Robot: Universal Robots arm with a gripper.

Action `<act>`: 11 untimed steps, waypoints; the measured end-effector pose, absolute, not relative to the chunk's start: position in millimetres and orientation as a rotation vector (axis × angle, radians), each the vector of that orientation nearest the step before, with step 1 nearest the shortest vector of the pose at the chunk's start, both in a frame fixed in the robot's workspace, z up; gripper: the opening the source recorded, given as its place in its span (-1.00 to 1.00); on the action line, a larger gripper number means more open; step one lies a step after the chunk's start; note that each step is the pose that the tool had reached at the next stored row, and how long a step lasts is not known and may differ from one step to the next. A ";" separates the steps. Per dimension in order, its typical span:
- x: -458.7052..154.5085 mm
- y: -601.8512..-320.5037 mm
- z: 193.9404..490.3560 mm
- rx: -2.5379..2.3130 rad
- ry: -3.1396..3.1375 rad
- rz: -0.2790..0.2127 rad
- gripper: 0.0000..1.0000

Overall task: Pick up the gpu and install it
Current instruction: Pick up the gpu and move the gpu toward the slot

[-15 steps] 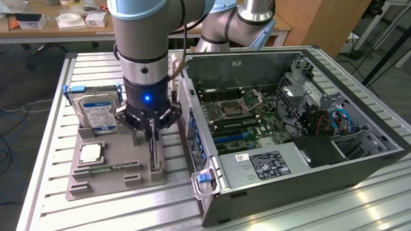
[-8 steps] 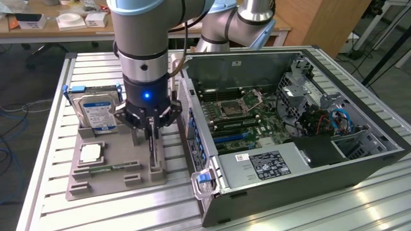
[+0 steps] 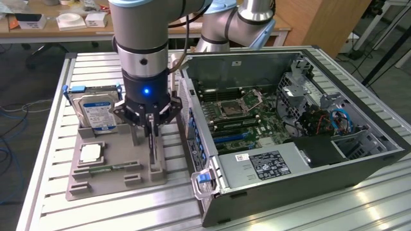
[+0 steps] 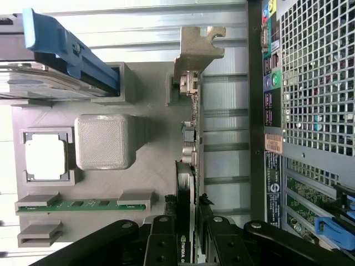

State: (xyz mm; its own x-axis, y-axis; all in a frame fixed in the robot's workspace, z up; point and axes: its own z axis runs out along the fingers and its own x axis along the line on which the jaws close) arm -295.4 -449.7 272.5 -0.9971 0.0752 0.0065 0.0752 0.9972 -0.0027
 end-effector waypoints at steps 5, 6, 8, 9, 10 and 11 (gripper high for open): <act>-295.4 -449.7 279.9 -0.118 -3.133 0.003 -0.48; -295.4 -449.7 281.2 -0.118 -3.133 0.003 -0.48; -295.4 -449.7 283.7 -0.118 -3.133 0.003 -0.48; -295.4 -449.7 285.0 -0.118 -3.133 0.003 -0.48; -295.5 -449.7 286.2 -0.118 -3.133 0.003 -0.48; -295.4 -449.7 287.3 -0.118 -3.133 0.003 -0.48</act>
State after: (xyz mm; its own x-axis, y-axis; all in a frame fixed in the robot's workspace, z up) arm -295.4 -449.7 287.3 -0.9972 0.0752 0.0062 0.0752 0.9972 -0.0021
